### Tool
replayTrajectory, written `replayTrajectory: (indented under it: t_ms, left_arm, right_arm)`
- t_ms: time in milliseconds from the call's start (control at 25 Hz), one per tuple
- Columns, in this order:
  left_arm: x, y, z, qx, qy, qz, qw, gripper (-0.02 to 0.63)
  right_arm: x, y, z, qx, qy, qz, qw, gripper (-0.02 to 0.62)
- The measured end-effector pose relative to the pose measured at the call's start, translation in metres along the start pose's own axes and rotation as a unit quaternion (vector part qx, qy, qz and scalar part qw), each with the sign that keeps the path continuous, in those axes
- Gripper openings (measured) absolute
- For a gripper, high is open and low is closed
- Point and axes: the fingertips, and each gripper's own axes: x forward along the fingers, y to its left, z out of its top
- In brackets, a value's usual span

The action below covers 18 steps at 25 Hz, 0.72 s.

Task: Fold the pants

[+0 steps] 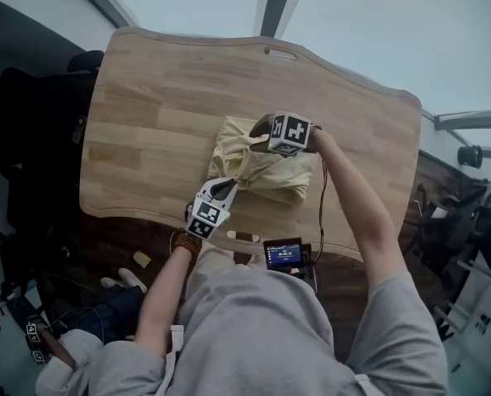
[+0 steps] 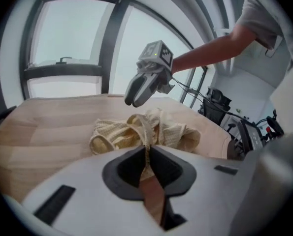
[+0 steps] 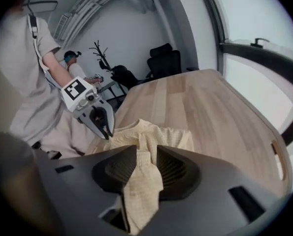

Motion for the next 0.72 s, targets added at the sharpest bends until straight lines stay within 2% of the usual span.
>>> replayTrajectory:
  t_ms: [80,160,280,360,400,440,520,640,720]
  left_arm:
    - [0.0,0.007,-0.023,-0.032,0.016,0.006,0.9993,0.035]
    - [0.001,0.012,-0.041,-0.057,0.033,0.02,0.9977,0.045]
    - [0.003,0.012,-0.033,-0.066,0.027,0.028,0.997,0.174]
    - [0.01,0.01,-0.028,-0.061,0.032,0.033,0.9971,0.187]
    - [0.016,0.011,-0.029,-0.059,0.043,0.037,0.9966,0.186]
    - [0.022,0.012,-0.033,-0.057,0.056,0.042,0.9959,0.181]
    - [0.027,0.016,-0.04,-0.057,0.073,0.045,0.9947,0.075]
    - [0.022,0.021,-0.046,-0.073,0.065,0.032,0.9946,0.052]
    - [0.017,0.027,-0.049,-0.091,0.054,0.029,0.994,0.054]
  right_arm:
    - [0.013,0.006,0.007,0.006,0.008,0.045,0.999,0.12]
    - [0.031,0.011,0.002,-0.001,0.041,0.072,0.997,0.12]
    - [0.06,0.016,-0.018,-0.037,0.107,0.075,0.991,0.12]
    - [0.075,0.014,-0.026,-0.056,0.135,0.055,0.988,0.105]
    - [0.079,0.015,-0.027,-0.065,0.14,0.051,0.987,0.027]
    - [0.08,0.019,-0.024,-0.071,0.137,0.055,0.986,0.005]
    - [0.071,0.028,-0.004,-0.071,0.105,0.07,0.989,0.005]
    - [0.055,0.028,0.039,-0.082,0.05,0.065,0.993,0.005]
    - [0.056,0.02,0.042,-0.106,0.073,0.055,0.99,0.009]
